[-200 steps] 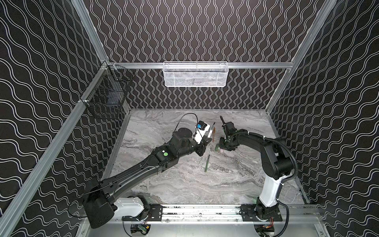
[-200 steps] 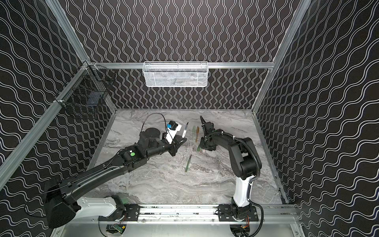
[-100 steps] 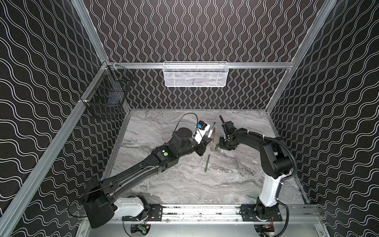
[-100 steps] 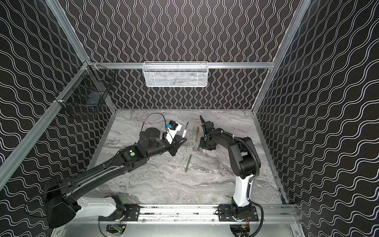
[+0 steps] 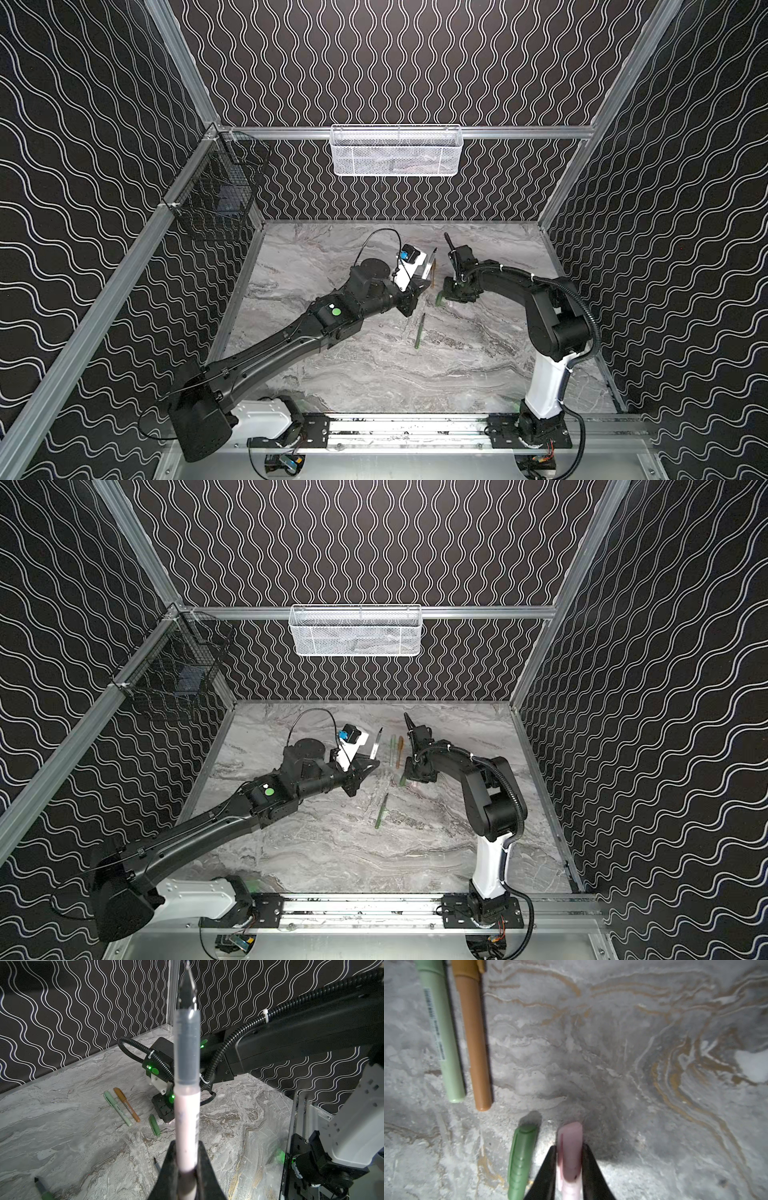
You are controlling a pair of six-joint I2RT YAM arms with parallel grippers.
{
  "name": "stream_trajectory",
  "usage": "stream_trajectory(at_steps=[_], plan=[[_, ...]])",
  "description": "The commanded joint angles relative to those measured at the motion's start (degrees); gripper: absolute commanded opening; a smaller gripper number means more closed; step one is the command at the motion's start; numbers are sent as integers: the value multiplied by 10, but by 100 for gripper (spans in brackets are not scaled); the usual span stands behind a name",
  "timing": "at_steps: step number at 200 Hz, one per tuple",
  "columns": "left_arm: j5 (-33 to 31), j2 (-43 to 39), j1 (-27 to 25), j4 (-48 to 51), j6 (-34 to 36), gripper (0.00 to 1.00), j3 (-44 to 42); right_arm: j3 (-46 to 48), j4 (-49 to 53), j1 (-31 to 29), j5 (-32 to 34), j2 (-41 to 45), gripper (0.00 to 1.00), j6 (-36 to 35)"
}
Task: Insert the pens into the pen caps
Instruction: 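Lower the right gripper and close it on the pink cap, then lift the pink cap with the right gripper and raise it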
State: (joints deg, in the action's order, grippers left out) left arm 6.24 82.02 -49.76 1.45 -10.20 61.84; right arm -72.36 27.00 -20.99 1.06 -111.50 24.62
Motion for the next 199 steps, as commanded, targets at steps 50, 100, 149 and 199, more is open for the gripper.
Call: stream_trajectory(at_steps=[50,100,149,199], plan=[[6,-2,-1,-13,-1,2,4,-7,39,2,11,24,28,-2],[9,-3,-2,-12,-2,1,5,0,33,2,10,9,26,0],[6,-5,-3,-13,1,2,4,1,33,1,22,-3,24,-1],[7,-4,-4,-11,2,1,4,5,31,1,29,-2,18,-2]])
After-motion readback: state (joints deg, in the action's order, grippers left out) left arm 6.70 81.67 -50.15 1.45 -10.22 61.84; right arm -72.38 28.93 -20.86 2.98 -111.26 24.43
